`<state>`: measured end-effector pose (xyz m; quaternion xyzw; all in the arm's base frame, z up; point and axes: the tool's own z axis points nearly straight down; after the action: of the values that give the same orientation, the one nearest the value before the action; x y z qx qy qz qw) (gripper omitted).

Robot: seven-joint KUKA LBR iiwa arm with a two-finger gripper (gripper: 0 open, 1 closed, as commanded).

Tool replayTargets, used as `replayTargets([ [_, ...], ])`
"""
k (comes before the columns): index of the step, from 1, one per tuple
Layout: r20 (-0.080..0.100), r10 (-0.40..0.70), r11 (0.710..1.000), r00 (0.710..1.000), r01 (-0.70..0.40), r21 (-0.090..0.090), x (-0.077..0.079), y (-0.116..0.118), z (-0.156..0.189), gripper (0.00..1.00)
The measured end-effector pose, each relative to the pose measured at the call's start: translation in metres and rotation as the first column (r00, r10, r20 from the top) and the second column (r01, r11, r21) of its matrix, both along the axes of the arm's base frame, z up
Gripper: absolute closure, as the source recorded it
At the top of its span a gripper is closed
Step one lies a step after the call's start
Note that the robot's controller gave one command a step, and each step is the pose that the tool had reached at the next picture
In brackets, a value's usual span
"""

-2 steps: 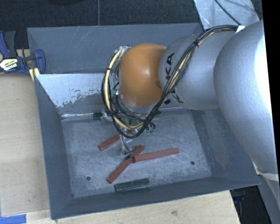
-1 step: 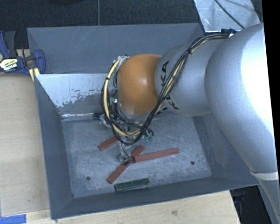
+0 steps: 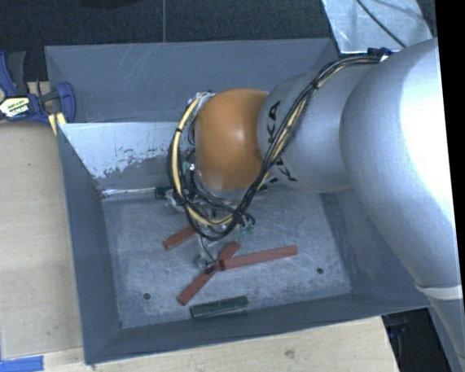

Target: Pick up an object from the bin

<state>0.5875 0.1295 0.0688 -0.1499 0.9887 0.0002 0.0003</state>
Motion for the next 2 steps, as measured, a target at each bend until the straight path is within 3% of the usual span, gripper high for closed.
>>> replayTargets([
  [1, 0.003, -0.001, 1.000, 1.000, 0.001, 0.001, 0.001, 0.000, 0.001, 1.00],
  [2, 0.009, -0.002, 1.000, 1.000, 0.002, 0.001, 0.003, 0.000, 0.068, 1.00],
])
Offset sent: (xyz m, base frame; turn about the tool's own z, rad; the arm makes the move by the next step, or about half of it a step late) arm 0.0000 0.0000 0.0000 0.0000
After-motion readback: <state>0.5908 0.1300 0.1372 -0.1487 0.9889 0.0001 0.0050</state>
